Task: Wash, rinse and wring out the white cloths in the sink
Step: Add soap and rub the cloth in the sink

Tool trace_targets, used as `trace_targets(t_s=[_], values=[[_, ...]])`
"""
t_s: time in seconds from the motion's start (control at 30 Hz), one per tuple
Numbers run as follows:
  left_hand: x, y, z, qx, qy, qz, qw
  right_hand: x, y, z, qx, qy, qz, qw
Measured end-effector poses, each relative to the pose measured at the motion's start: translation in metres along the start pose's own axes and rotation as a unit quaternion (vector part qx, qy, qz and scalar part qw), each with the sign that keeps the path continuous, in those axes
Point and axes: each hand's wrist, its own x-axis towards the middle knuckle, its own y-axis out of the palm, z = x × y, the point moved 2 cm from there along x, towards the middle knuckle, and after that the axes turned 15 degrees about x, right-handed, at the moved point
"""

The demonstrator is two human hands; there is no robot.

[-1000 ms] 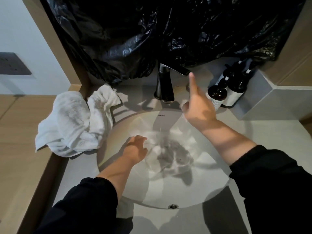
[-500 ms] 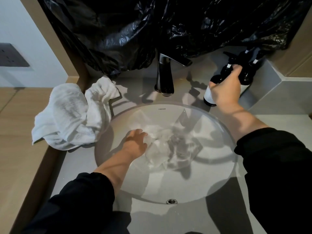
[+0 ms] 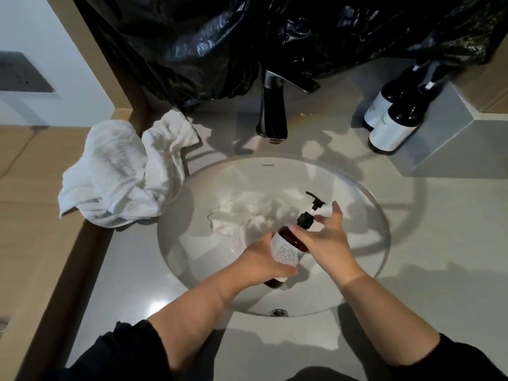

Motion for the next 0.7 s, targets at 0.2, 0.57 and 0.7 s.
trace_targets(t_s=[0.2, 0.57, 0.7], values=[[-0.004, 0.003, 0.009, 0.037, -0.011, 0.048, 0.998, 0.011, -0.014, 0.003, -0.192, -0.007, 0.091, 0.977], [0.004, -0.001, 0.016, 0.054, -0.062, -0.005, 0.997, 0.011, 0.006, -0.010, -0.176, 0.006, 0.090, 0.980], [0.002, -0.003, 0.014, 0.030, -0.086, -0.017, 0.996, 0.024, 0.010, 0.002, -0.146, 0.023, 0.100, 0.984]])
